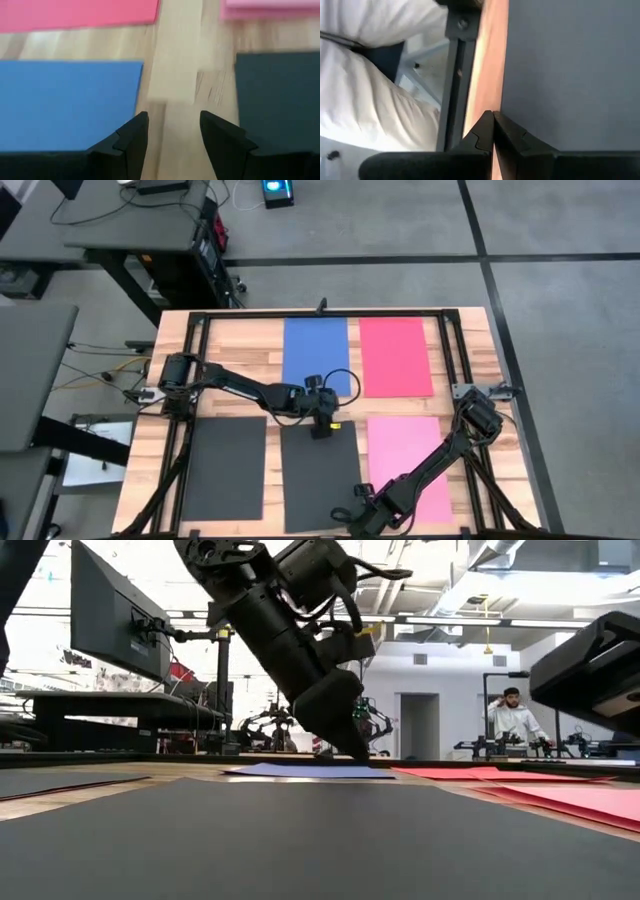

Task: Organize paper
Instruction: Adjust the black papers

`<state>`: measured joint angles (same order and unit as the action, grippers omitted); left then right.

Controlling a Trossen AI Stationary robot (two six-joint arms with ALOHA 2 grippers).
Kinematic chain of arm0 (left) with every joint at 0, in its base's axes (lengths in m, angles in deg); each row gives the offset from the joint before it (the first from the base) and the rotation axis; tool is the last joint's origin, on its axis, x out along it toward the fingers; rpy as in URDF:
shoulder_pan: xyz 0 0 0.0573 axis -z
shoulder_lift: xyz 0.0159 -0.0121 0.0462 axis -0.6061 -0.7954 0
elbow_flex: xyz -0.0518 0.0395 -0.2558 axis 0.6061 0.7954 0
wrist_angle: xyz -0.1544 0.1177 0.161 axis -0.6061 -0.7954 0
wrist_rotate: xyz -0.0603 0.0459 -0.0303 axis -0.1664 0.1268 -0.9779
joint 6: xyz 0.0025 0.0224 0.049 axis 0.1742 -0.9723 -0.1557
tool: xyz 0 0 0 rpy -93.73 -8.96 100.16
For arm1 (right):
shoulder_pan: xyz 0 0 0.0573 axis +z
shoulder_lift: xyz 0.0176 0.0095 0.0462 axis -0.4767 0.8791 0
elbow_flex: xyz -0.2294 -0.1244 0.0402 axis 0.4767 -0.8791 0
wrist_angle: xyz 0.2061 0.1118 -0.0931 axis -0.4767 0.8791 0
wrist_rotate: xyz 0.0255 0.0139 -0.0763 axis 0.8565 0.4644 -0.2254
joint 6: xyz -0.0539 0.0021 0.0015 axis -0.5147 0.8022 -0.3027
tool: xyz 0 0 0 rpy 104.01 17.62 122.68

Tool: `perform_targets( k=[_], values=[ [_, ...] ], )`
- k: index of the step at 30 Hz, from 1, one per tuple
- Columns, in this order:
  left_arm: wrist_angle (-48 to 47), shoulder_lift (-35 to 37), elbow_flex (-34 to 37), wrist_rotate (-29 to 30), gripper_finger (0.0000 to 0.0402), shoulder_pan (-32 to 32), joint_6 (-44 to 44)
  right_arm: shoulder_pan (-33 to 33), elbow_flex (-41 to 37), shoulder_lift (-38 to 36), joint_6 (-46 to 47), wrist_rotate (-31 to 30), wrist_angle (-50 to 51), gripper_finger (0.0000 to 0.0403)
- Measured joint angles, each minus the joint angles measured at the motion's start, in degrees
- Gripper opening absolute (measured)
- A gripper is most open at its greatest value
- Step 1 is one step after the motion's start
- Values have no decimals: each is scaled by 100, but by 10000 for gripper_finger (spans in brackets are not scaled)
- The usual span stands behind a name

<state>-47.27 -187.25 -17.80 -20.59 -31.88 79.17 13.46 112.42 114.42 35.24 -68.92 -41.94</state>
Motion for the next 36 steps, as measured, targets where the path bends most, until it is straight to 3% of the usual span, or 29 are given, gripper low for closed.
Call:
perform_targets(
  k=[4,9,16,20,27,36],
  values=[
    [-1043,521,-174,358,162,185,194,112,173,-153,-111,-463,779,0],
    [-1397,1673,90,873,162,722,426,295,208,-774,-295,-1382,1073,0],
    [-2044,2704,878,1126,162,1625,1895,265,208,-1199,28,-2858,2290,0],
    [-2178,2715,1411,1142,162,2060,2927,-40,-80,-1189,169,-2903,2456,0],
    [-2154,2603,1929,1097,162,2502,4080,-771,-1045,-1302,-238,-2859,1739,0],
    [-2160,2603,2236,683,162,2647,4677,-1719,-2817,-2885,-760,-2451,298,0]
  ],
)
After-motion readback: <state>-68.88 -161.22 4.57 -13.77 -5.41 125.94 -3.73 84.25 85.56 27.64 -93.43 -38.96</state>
